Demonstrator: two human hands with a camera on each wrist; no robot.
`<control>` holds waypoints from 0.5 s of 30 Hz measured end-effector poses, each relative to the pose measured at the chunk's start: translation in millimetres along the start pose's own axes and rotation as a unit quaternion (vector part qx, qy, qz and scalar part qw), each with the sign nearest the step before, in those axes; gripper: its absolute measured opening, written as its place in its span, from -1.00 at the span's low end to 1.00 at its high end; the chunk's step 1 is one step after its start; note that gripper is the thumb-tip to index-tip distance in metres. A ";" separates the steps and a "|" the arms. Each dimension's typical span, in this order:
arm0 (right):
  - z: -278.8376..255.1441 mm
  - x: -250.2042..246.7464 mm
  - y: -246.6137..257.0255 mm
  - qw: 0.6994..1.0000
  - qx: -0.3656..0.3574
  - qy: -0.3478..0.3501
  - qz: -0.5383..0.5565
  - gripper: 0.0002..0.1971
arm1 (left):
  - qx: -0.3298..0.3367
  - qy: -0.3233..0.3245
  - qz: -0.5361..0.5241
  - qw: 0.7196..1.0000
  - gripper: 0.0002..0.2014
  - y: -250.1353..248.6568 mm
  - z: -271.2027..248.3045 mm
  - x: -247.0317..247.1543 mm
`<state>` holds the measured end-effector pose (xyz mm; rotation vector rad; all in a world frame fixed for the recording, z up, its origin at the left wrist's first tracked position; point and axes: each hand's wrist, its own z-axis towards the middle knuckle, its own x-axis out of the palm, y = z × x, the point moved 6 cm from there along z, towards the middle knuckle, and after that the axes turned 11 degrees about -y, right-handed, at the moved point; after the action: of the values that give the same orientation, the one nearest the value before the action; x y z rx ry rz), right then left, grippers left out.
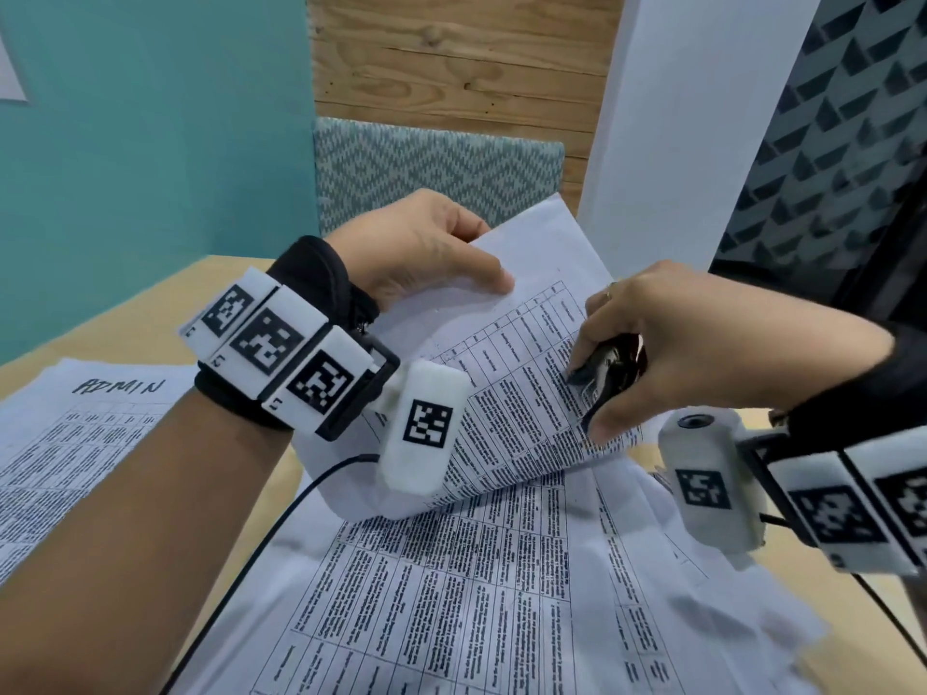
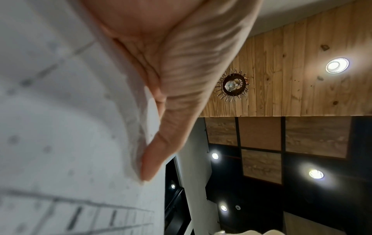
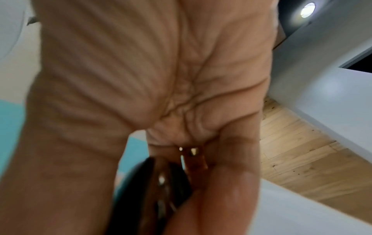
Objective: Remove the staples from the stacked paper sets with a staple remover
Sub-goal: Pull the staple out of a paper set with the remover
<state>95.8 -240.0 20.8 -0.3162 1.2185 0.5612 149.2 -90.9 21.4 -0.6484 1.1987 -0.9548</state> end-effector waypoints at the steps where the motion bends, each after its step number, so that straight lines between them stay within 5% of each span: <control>1: -0.2 -3.6 -0.9 1.000 0.001 -0.007 0.020 -0.60 | 0.002 0.003 -0.003 1.000 -0.82 -0.3 -0.7 -0.8; 10: -10.6 -43.8 -35.4 0.951 0.049 -0.061 0.299 -0.55 | 0.052 0.041 -0.040 0.997 -0.81 -16.3 -8.7 -9.2; 15: -2.8 -31.6 -46.8 0.930 0.051 -0.044 0.363 -0.48 | 0.066 0.088 -0.075 0.991 -0.71 -28.7 -16.4 -5.0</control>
<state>112.6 -287.4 46.6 0.2691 1.2581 1.1297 125.4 -99.0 43.5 -0.5634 1.2434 -1.2280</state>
